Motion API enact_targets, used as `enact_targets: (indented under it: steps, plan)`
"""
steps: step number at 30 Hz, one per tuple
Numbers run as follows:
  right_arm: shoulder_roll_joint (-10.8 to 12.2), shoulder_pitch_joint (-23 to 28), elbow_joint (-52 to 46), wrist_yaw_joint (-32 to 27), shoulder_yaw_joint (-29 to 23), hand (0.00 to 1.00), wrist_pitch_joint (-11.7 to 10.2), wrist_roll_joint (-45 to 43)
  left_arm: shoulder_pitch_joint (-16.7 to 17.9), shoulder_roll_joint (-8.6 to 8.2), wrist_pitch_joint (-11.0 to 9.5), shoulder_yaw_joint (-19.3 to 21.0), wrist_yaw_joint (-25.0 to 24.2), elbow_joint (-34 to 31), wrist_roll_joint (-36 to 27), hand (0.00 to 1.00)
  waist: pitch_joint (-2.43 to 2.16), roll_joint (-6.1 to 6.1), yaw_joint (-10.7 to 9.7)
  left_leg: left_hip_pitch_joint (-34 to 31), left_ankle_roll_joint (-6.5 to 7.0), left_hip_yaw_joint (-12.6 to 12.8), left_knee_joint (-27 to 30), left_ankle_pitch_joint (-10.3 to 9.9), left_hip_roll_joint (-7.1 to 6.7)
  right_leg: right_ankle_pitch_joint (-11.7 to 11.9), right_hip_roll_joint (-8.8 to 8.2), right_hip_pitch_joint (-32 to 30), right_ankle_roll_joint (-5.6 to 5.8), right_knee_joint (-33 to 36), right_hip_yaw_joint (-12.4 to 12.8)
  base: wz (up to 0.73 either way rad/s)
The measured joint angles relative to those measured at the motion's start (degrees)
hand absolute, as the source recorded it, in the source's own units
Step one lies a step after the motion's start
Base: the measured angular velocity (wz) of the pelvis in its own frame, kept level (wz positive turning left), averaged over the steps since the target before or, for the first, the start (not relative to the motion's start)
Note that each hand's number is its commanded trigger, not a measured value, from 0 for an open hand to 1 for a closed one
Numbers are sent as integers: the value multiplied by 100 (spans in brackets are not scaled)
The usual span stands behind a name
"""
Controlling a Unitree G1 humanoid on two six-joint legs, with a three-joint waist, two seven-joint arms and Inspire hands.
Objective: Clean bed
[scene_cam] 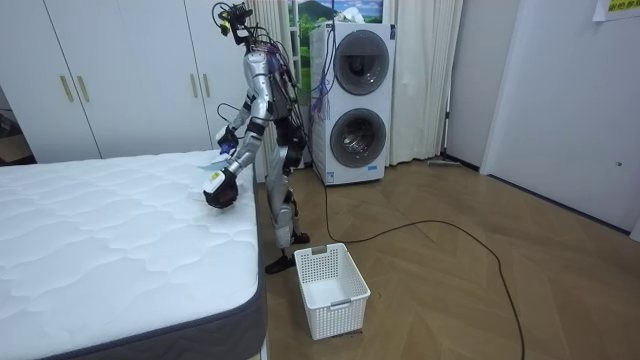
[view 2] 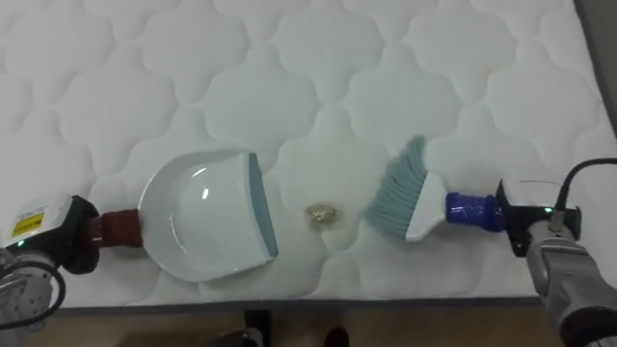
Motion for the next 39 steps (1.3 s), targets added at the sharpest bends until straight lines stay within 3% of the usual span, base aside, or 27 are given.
enact_targets:
  steps: [8,16,22,32,39]
  plan:
    - [-126,79,-468,46,41,100,52,-448,19,171,-85,63,-20,-77,121,100,-1,-1,5,0,-28,7,16,-16,55,22,36,57,-32,-73,3,0]
    - [-142,371,-1196,258,64,100,176,-734,135,201,-86,97,72,-108,271,100,-11,20,20,-3,-63,11,14,-38,99,67,85,95,-51,-146,3,-1]
    - [-28,587,-1921,310,243,100,170,-915,267,190,-81,2,95,-98,82,100,-4,47,6,115,-102,8,12,-62,139,85,120,238,-80,-228,-61,-2]
    - [72,1001,-3243,405,598,100,150,-1233,306,154,-109,-59,123,-109,117,100,-16,231,145,102,-136,-10,4,-78,156,118,182,229,-94,-367,-41,-1]
    - [76,1021,-3357,545,614,100,101,-1227,363,153,-77,-133,138,-108,130,100,-34,328,158,93,-147,-15,-47,-85,151,118,167,242,-94,-363,-69,0]
